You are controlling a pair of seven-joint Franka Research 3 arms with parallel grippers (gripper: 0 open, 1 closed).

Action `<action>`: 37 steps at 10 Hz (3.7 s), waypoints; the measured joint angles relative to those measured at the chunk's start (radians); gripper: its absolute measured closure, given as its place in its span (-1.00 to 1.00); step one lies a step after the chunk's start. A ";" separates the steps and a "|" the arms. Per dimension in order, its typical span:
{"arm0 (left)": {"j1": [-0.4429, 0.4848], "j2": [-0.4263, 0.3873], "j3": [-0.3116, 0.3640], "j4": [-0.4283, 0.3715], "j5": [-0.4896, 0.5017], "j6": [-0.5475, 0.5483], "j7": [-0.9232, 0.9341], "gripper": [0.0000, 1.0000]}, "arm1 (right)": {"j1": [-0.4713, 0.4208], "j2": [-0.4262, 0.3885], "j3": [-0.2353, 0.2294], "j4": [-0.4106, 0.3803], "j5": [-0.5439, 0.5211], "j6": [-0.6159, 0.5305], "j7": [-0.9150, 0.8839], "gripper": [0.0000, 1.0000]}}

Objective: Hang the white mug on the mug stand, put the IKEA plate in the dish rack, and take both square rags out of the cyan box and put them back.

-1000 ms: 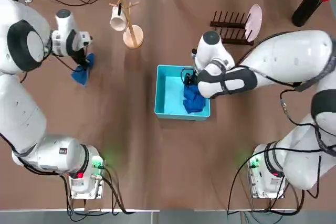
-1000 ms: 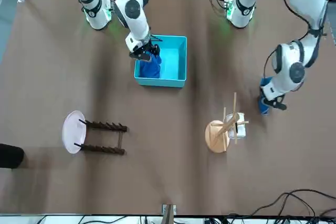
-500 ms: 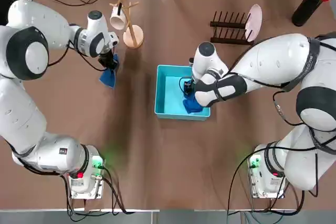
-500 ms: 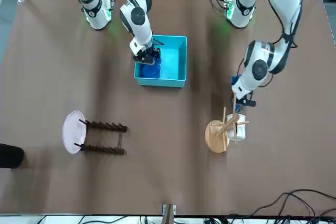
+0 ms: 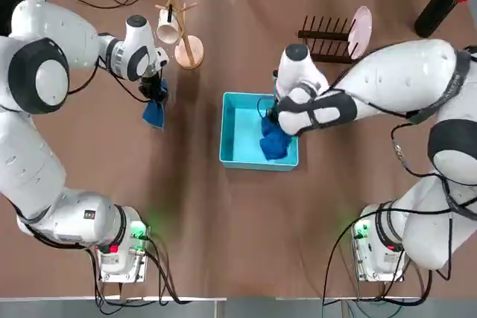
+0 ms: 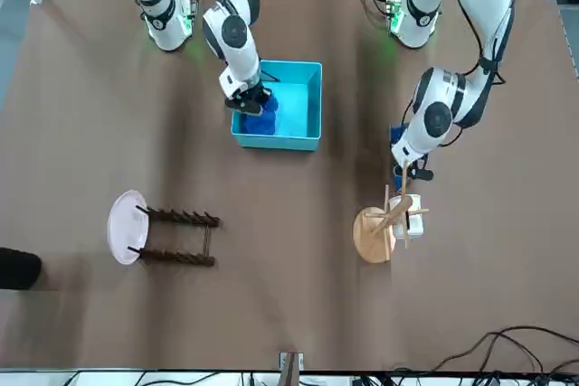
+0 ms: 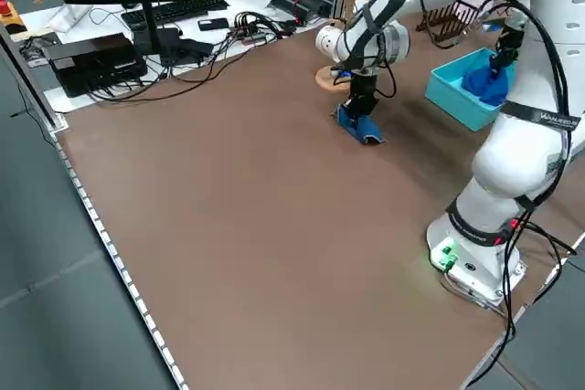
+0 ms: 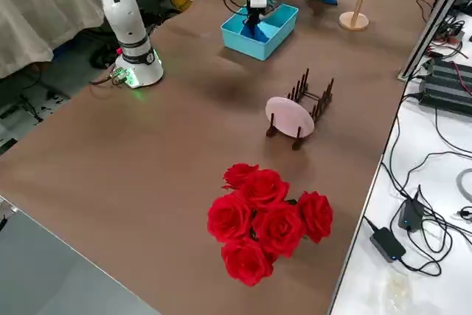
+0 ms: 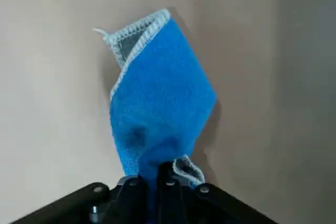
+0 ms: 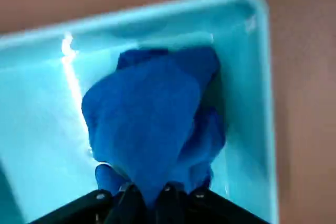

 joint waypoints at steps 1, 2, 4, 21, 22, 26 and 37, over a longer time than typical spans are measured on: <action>0.002 -0.004 0.065 -0.004 -0.001 -0.015 0.075 0.82 | -0.049 -0.048 -0.001 0.059 0.000 -0.142 -0.018 0.92; 0.007 -0.005 0.131 -0.007 -0.001 -0.019 0.147 0.82 | -0.102 -0.091 -0.003 0.129 -0.001 -0.285 -0.046 0.92; 0.014 -0.004 0.260 -0.014 -0.001 -0.020 0.275 0.82 | -0.214 -0.154 -0.007 0.257 -0.001 -0.503 -0.133 0.92; 0.012 -0.550 0.118 0.030 -0.032 -0.578 0.326 0.82 | -1.106 0.022 -0.013 -0.086 -0.005 0.039 -1.527 0.92; 0.010 -0.571 0.020 0.065 -0.080 -0.642 0.251 0.82 | -1.158 0.035 -0.012 -0.069 -0.005 0.037 -1.599 0.92; 0.007 -0.573 -0.199 0.206 -0.266 -0.727 0.052 0.82 | -1.146 0.058 0.014 -0.045 0.052 0.033 -1.630 0.92; -0.146 0.049 -0.525 0.519 -0.322 -0.448 -0.391 0.83 | -0.715 0.062 0.022 -0.042 0.191 0.031 -1.107 0.92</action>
